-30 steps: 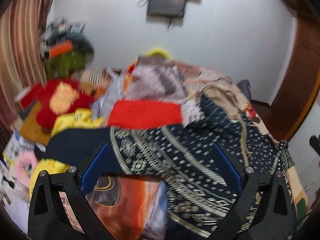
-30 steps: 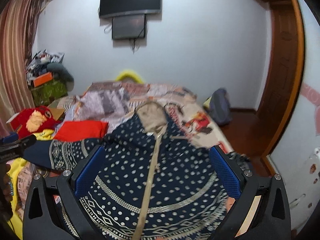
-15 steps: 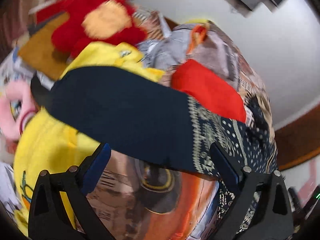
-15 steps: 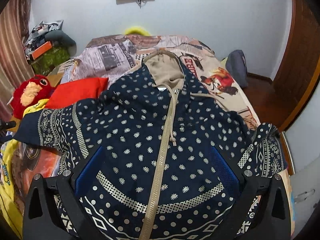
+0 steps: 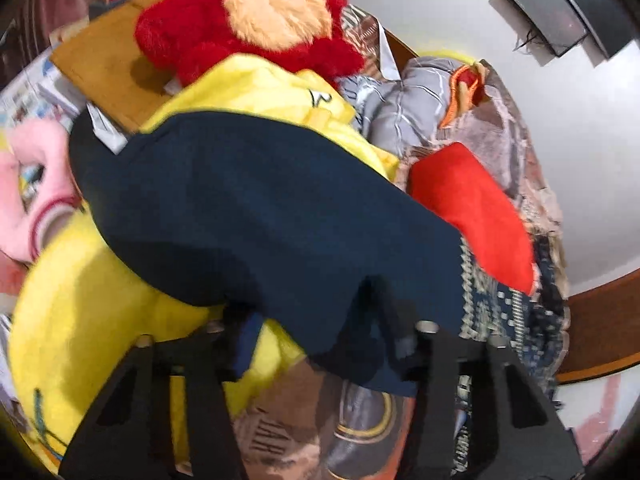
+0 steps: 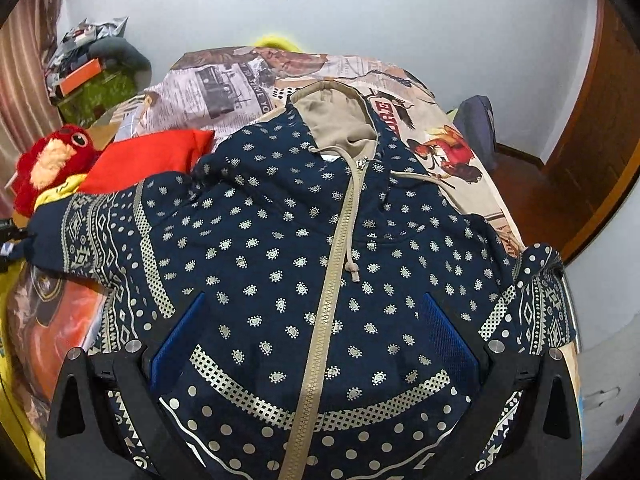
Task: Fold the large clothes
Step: 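Grasp the navy hoodie sleeve cuff with the left tool and lift it, then fold the held sleeve across the hoodie body and open the left tool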
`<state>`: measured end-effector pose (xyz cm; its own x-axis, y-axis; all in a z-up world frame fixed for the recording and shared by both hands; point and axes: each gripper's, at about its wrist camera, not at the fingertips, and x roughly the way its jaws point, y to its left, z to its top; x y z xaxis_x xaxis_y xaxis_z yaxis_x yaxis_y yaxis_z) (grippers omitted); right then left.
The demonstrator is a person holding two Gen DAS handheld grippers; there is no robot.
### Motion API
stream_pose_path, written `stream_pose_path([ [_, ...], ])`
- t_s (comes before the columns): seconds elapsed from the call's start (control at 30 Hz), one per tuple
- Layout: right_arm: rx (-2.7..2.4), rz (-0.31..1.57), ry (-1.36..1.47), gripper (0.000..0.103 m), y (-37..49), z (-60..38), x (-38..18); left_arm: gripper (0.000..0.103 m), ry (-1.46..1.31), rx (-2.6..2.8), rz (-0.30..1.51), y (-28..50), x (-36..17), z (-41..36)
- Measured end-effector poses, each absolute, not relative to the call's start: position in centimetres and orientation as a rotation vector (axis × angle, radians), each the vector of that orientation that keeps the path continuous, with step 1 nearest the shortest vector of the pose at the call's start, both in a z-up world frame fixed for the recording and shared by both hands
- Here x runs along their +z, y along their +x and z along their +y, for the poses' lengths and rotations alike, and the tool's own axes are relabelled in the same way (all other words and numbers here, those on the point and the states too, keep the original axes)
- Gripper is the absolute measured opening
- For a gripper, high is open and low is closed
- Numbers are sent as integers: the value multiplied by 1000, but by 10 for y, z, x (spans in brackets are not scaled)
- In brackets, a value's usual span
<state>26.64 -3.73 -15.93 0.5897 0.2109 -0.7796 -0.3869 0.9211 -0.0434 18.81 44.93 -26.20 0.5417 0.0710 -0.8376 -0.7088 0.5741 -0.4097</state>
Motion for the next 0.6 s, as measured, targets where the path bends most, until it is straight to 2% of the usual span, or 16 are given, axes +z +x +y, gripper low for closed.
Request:
stream_pose_path([
  [0.03,350,872,-225,103,265,-36,-159,26,-800,561,888,188,-259,448],
  [0.13,351,861,-246,103,262,-33,-157,11,-699,594,868,186,-244,441],
  [0.4,369,793,-299,103,247,-30,-141,7,-456,541,730,200,-164,389],
  [0.6,389,757,-284,103,247,-39,-130,7,-433,369,626,232,-105,334],
])
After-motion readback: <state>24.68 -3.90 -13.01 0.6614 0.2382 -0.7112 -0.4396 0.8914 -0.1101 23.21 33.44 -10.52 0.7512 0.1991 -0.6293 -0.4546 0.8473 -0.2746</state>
